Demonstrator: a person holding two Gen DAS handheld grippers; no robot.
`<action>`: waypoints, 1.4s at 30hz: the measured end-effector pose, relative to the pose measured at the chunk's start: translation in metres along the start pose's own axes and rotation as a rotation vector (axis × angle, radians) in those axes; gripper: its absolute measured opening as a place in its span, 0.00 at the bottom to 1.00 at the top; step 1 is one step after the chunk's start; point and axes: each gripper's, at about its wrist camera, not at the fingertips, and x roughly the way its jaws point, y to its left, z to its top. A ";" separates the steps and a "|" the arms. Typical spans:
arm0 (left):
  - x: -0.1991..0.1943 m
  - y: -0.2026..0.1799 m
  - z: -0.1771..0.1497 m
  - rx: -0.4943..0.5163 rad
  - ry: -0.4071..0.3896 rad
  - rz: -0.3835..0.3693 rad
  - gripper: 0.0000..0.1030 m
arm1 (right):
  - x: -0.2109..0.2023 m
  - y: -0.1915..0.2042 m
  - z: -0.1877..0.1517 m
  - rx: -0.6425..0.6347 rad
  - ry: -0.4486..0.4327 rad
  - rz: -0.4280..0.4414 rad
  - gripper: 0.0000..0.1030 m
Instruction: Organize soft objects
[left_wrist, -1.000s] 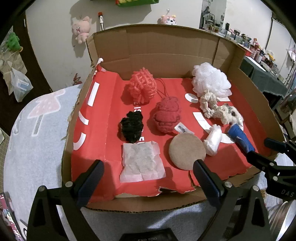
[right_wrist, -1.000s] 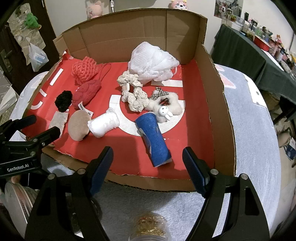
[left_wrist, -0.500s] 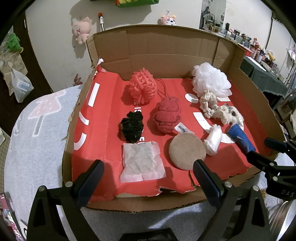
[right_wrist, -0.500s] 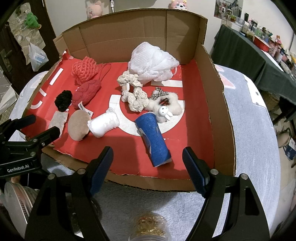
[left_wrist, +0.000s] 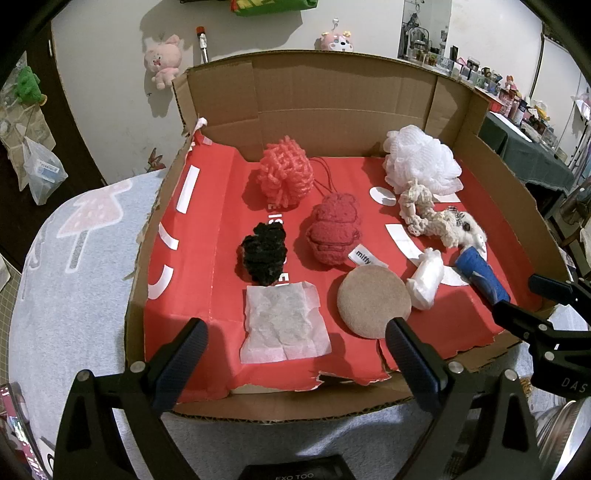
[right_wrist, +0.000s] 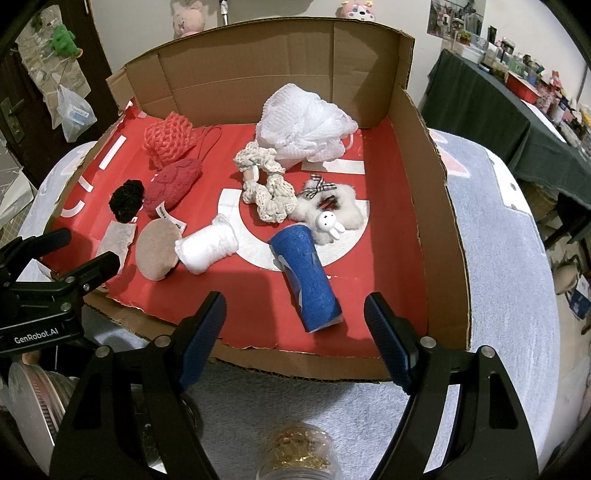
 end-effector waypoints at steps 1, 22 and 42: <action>0.000 0.000 0.000 0.000 0.000 -0.001 0.96 | 0.000 0.000 0.000 0.001 0.000 0.000 0.74; -0.048 0.010 0.003 -0.041 -0.112 -0.029 0.98 | -0.039 -0.004 0.003 0.003 -0.085 -0.018 0.74; -0.156 -0.029 -0.136 -0.001 -0.405 -0.039 1.00 | -0.155 0.015 -0.124 -0.045 -0.412 -0.005 0.90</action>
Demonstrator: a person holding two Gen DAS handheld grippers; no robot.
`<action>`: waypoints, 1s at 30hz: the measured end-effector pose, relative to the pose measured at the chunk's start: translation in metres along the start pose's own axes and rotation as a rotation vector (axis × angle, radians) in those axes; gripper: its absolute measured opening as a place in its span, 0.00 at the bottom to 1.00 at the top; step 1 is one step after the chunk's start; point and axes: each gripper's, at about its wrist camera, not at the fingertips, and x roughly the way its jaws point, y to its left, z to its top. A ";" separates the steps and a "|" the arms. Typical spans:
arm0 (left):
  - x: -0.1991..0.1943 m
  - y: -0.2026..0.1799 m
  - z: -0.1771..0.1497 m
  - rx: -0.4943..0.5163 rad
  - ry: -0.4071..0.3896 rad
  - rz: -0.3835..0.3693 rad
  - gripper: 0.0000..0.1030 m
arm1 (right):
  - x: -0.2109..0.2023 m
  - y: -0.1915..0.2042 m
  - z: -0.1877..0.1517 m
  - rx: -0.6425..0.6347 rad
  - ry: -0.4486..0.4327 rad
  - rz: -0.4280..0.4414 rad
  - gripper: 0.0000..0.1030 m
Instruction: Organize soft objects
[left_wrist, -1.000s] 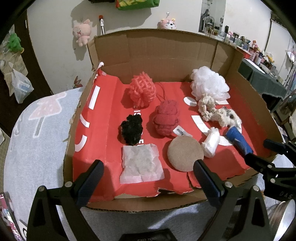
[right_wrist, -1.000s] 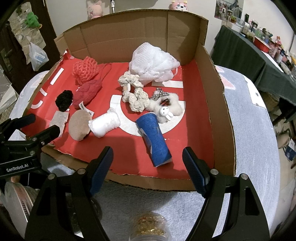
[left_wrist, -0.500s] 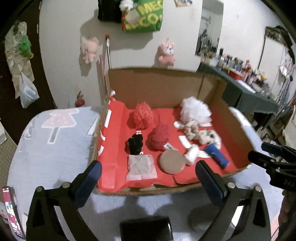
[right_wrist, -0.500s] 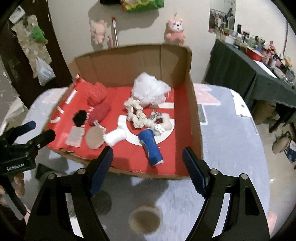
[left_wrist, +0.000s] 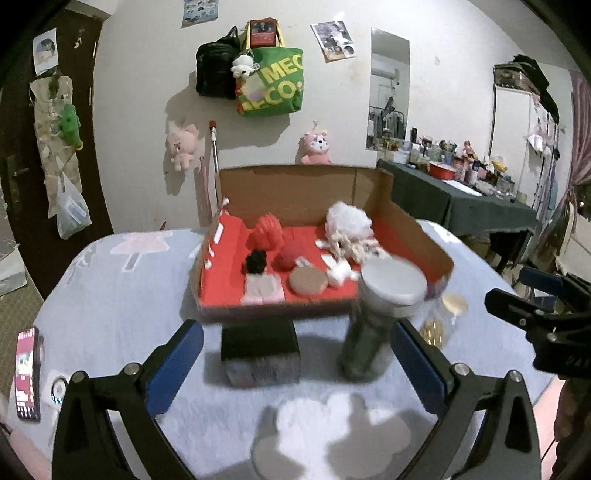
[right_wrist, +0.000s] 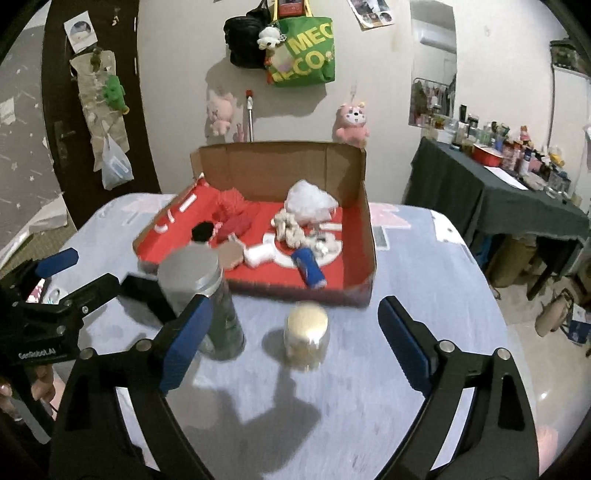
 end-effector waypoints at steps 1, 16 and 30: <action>0.000 -0.001 -0.006 -0.003 0.006 -0.003 1.00 | 0.000 0.002 -0.008 -0.003 -0.003 -0.003 0.90; 0.058 -0.006 -0.082 -0.055 0.187 0.028 1.00 | 0.065 0.009 -0.095 0.013 0.144 -0.051 0.90; 0.075 -0.006 -0.090 -0.056 0.205 0.090 1.00 | 0.080 -0.001 -0.108 0.045 0.155 -0.091 0.90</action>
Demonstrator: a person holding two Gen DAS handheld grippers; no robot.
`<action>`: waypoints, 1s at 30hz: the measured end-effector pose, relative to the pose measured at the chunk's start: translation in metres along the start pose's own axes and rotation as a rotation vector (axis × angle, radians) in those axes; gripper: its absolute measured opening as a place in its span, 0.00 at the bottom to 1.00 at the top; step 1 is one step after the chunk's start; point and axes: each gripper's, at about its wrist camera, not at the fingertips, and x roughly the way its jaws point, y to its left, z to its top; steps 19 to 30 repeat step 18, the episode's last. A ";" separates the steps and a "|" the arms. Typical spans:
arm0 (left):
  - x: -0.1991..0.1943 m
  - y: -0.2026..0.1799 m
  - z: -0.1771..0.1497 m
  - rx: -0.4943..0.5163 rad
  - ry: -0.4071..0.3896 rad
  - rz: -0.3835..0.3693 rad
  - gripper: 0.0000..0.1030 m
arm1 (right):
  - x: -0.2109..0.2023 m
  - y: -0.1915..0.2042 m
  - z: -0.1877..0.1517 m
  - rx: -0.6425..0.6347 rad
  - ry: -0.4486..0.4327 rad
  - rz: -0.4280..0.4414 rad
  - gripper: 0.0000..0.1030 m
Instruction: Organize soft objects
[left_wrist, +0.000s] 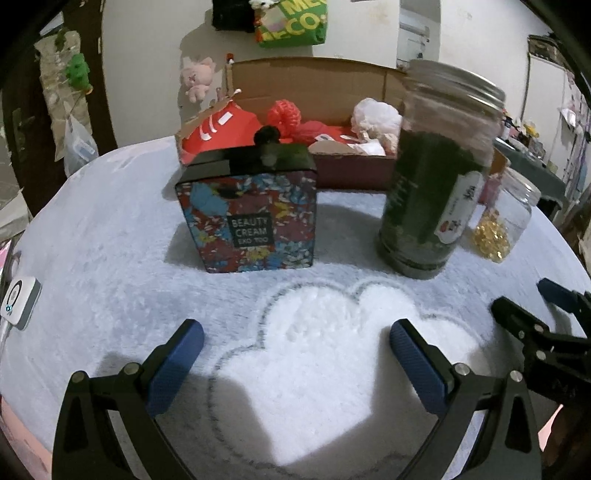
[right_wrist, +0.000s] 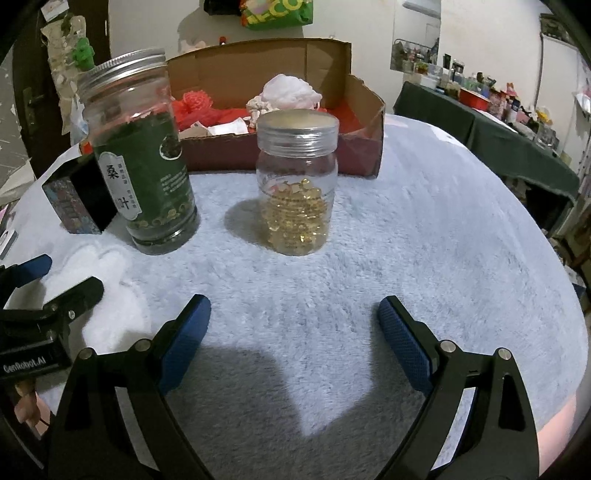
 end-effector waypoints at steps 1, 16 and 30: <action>0.000 0.001 0.001 0.000 0.000 0.004 1.00 | 0.000 0.000 0.000 -0.001 -0.002 0.000 0.91; 0.000 0.000 0.000 0.000 -0.006 0.012 1.00 | 0.002 0.000 0.001 0.009 -0.007 -0.003 0.92; -0.002 0.000 0.000 0.003 -0.001 0.004 1.00 | 0.002 0.000 0.001 0.010 -0.007 -0.004 0.92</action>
